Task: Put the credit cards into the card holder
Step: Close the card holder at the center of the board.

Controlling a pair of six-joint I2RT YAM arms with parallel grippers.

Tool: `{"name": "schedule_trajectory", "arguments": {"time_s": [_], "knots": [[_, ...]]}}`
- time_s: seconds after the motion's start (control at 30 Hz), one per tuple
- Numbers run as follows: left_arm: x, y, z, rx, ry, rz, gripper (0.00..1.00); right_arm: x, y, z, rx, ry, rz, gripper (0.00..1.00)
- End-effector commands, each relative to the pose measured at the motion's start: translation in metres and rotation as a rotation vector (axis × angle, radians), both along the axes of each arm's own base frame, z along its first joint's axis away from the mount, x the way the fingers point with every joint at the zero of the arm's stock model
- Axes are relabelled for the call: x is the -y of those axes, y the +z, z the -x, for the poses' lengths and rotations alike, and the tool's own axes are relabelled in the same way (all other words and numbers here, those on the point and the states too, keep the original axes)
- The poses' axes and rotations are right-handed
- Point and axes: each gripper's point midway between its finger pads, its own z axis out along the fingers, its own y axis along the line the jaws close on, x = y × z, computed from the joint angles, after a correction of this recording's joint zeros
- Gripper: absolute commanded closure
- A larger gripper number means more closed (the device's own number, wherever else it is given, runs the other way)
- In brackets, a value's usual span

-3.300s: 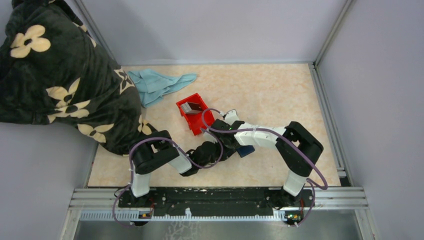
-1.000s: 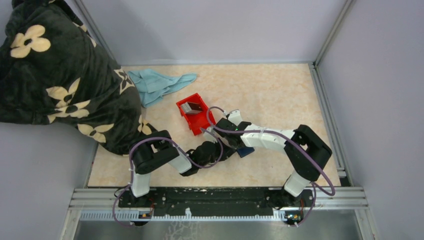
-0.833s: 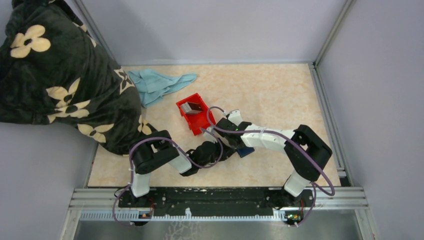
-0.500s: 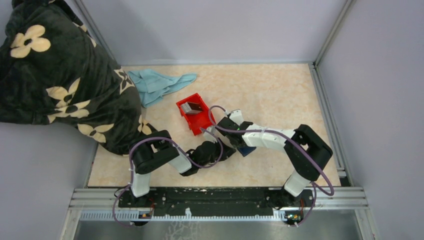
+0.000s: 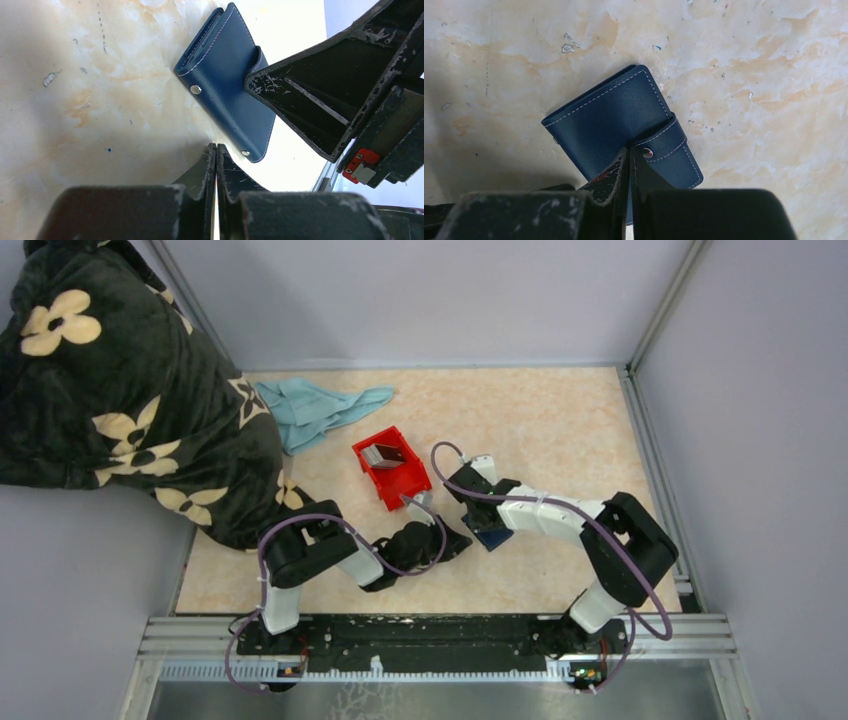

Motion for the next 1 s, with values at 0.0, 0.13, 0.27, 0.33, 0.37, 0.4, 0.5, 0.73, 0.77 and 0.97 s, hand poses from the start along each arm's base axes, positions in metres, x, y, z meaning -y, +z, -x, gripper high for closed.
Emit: {"name": "schedule_trajectory", "arguments": {"time_s": [0.0,0.13,0.27,0.33,0.37,0.4,0.5,0.73,0.77,0.97], "knots": [[-0.022,-0.044,0.013,-0.07,-0.023,-0.183,0.94,-0.014,0.005,0.002,-0.01,0.043,-0.093,0.91],[-0.026,-0.042,0.013,-0.065,-0.016,-0.201,0.95,-0.023,0.019,0.0,0.014,0.065,-0.148,0.78],[-0.027,-0.039,0.012,-0.062,-0.012,-0.207,0.95,-0.029,0.029,-0.002,0.03,0.079,-0.183,0.75],[-0.027,-0.037,0.012,-0.062,-0.012,-0.21,0.95,-0.03,0.032,-0.002,0.036,0.083,-0.188,0.75],[-0.026,-0.036,0.012,-0.058,-0.011,-0.211,0.95,-0.03,0.034,-0.002,0.04,0.085,-0.193,0.75],[-0.026,-0.035,0.012,-0.058,-0.013,-0.212,0.95,-0.03,0.036,-0.002,0.044,0.083,-0.198,0.75],[-0.024,-0.031,0.011,-0.046,-0.015,-0.223,0.95,-0.027,0.045,-0.002,0.082,0.071,-0.22,0.75],[-0.022,-0.024,0.01,-0.018,-0.017,-0.253,0.95,-0.011,0.053,-0.007,0.197,-0.045,-0.272,1.0],[-0.023,-0.024,0.011,-0.017,-0.019,-0.257,0.95,-0.009,0.051,-0.007,0.207,-0.062,-0.277,1.0],[-0.028,-0.024,0.016,-0.018,-0.021,-0.266,0.95,-0.001,0.049,-0.011,0.283,-0.18,-0.397,1.0]]}}
